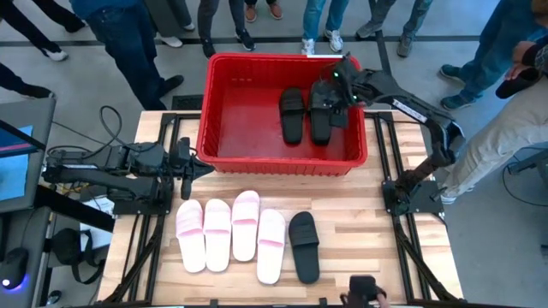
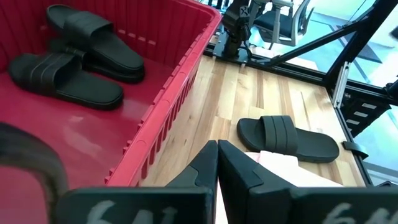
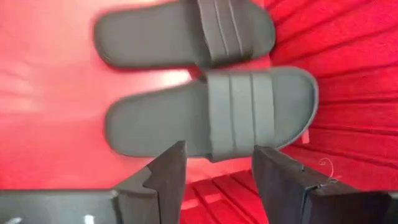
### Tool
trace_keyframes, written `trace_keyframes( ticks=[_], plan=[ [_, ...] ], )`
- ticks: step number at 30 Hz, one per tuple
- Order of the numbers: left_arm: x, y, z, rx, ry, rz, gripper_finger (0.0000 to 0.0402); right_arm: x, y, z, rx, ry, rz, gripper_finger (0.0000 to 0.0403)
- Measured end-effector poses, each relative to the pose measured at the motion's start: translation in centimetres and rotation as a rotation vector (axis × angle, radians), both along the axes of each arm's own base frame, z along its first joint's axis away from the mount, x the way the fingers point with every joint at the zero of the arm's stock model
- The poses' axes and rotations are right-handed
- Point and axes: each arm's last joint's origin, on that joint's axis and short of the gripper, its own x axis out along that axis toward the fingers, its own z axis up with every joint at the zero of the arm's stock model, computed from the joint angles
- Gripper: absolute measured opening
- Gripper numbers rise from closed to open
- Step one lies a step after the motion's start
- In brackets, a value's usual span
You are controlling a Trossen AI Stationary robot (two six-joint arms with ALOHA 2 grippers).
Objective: Pick and place slides into bin
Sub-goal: Put the black slide into the red container
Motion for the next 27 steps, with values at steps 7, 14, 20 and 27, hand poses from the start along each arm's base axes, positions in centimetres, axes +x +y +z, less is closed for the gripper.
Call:
trace_keyframes(
  ticks=[7, 14, 20, 27],
  plan=[
    [0.1, 0.0, 0.2, 0.031, -0.014, -0.012, 0.0000, -0.7, 6.2, 3.7, 0.014, -0.129, 0.015, 0.0158],
    [0.1, -0.1, 0.2, 0.057, -0.010, -0.039, 0.0000, -1.6, 12.9, 6.1, 0.090, -0.250, 0.041, 0.0146],
    [0.1, -0.1, 0.2, 0.070, -0.010, -0.044, 0.0000, -1.5, 18.2, 6.6, 0.151, -0.294, 0.072, 0.0127],
    [0.1, -0.1, 0.2, 0.072, -0.011, -0.066, 0.0000, 0.0, 24.0, 5.4, 0.184, -0.275, 0.126, 0.0111]
  ],
)
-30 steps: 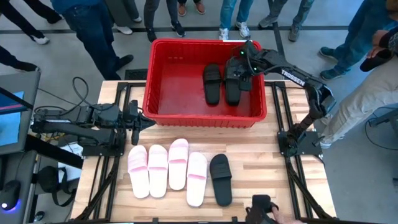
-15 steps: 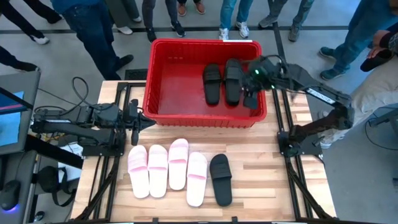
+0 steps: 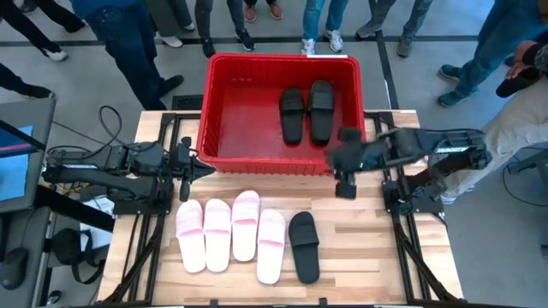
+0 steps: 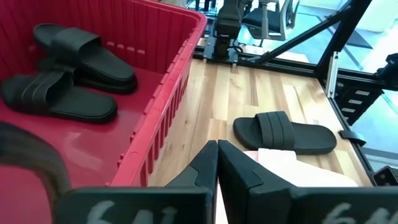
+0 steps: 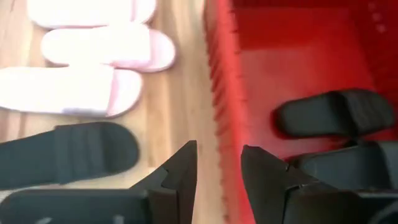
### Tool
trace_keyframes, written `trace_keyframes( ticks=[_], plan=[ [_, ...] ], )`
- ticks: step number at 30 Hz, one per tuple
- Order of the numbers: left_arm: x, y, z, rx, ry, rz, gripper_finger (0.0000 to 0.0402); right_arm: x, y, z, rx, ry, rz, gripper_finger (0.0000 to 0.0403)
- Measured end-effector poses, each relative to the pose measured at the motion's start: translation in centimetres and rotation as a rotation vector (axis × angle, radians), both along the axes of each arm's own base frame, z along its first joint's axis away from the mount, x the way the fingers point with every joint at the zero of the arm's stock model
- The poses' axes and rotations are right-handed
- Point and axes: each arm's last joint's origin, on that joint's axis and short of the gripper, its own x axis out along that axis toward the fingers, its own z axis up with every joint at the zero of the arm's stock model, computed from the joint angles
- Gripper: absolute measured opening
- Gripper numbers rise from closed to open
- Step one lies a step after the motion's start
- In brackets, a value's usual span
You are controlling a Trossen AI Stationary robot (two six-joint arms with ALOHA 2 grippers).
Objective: Pick and place slides into bin
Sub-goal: Put the black slide into the red container
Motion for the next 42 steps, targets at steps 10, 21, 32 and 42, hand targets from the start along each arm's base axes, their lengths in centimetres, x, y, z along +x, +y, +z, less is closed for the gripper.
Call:
trace_keyframes(
  ticks=[10, 21, 32, 42],
  plan=[
    [0.0, 0.0, 0.0, 0.016, 0.002, -0.009, 0.0000, 2.9, 6.6, -3.9, 0.049, 0.111, 0.023, 0.0108],
    [0.0, -0.1, 0.0, 0.021, 0.005, -0.046, 0.0000, 5.5, 13.0, -8.4, 0.097, 0.146, 0.051, 0.0108],
    [0.0, -0.2, 0.0, 0.027, 0.007, -0.069, 0.0000, 6.5, 17.8, -12.1, 0.132, 0.148, 0.084, 0.0108],
    [0.0, -0.2, 0.0, 0.022, 0.008, -0.095, 0.0000, 7.4, 19.2, -15.1, 0.102, 0.204, 0.082, 0.0128]
  ],
)
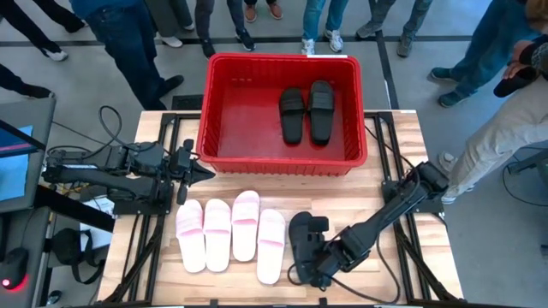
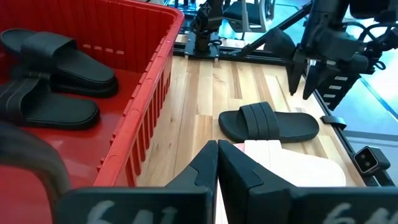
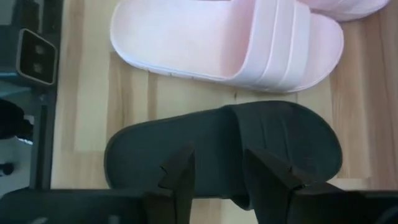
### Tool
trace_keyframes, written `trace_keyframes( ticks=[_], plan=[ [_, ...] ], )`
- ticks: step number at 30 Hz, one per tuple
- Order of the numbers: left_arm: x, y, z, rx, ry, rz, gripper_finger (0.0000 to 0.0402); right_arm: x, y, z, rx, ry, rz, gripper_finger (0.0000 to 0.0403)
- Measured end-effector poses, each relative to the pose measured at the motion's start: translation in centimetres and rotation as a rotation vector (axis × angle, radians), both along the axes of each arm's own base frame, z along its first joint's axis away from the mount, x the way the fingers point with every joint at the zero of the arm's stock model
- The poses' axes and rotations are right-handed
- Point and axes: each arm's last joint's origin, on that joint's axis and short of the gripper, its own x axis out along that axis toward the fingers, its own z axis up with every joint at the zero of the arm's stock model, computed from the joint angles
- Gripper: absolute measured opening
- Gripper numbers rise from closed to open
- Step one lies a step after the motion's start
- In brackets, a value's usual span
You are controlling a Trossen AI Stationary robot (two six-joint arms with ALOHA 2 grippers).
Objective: Pick and place slides into bin
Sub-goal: Put the black slide into the red container
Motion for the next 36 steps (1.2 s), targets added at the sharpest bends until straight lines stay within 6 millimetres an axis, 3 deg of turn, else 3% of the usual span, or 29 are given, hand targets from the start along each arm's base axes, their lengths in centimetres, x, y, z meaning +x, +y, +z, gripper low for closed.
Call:
trace_keyframes(
  ticks=[10, 17, 36],
  plan=[
    [0.0, 0.0, 0.0, 0.001, 0.001, -0.007, 0.0000, 1.0, -0.5, -2.8, -0.042, 0.085, -0.095, 0.0216],
    [0.0, -0.1, -0.1, -0.004, 0.008, -0.022, 0.0000, 1.2, -0.5, -3.9, -0.096, 0.099, -0.111, 0.0206],
    [-0.1, -0.1, -0.2, -0.006, 0.020, -0.029, 0.0000, 1.2, -1.1, -4.6, -0.144, 0.087, -0.112, 0.0196]
  ],
)
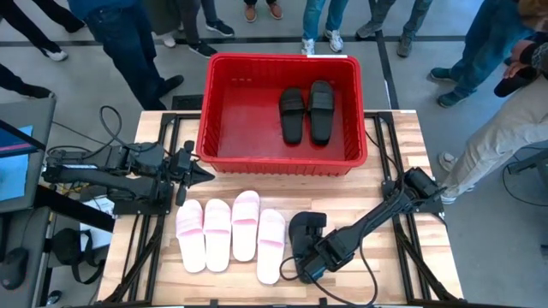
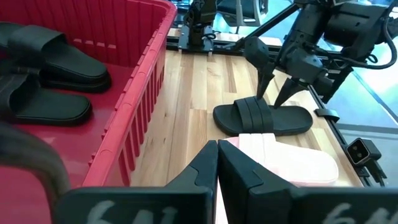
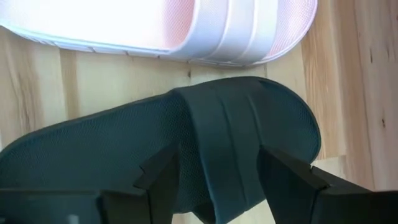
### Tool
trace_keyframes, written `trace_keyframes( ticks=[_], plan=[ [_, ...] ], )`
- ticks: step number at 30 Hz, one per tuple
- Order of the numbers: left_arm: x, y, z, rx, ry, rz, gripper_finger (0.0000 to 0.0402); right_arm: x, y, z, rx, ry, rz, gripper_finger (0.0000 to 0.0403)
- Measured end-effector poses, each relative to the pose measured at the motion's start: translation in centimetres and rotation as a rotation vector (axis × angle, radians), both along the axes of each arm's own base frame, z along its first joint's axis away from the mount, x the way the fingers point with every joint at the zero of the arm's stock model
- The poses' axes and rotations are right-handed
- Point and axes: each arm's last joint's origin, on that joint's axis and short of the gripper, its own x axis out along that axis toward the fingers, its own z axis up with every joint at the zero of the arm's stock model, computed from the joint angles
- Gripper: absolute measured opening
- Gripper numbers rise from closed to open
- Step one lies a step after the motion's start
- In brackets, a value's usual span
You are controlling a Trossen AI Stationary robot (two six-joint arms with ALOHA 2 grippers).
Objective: Pick and place slides into bin
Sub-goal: Put the black slide into the red container
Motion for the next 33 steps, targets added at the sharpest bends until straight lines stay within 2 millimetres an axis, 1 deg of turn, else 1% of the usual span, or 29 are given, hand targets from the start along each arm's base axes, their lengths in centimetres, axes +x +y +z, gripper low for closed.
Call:
trace_keyframes(
  ticks=[9, 20, 28, 33],
  plan=[
    [0.0, 0.0, 0.0, 0.000, 0.000, 0.000, 0.0000, -0.5, -0.4, -1.1, -0.024, 0.030, -0.001, 0.0194],
    [0.0, 0.0, 0.0, 0.000, 0.000, 0.000, 0.0000, 0.3, -1.1, -1.3, -0.032, -0.007, 0.001, 0.0178],
    [0.0, 0.0, 0.0, 0.000, 0.000, 0.000, 0.0000, 0.5, -1.5, -1.3, -0.039, -0.003, 0.005, 0.0155],
    [0.0, 0.0, 0.0, 0.000, 0.000, 0.000, 0.0000, 0.5, -1.5, -1.3, -0.041, 0.000, 0.005, 0.0125]
  ],
)
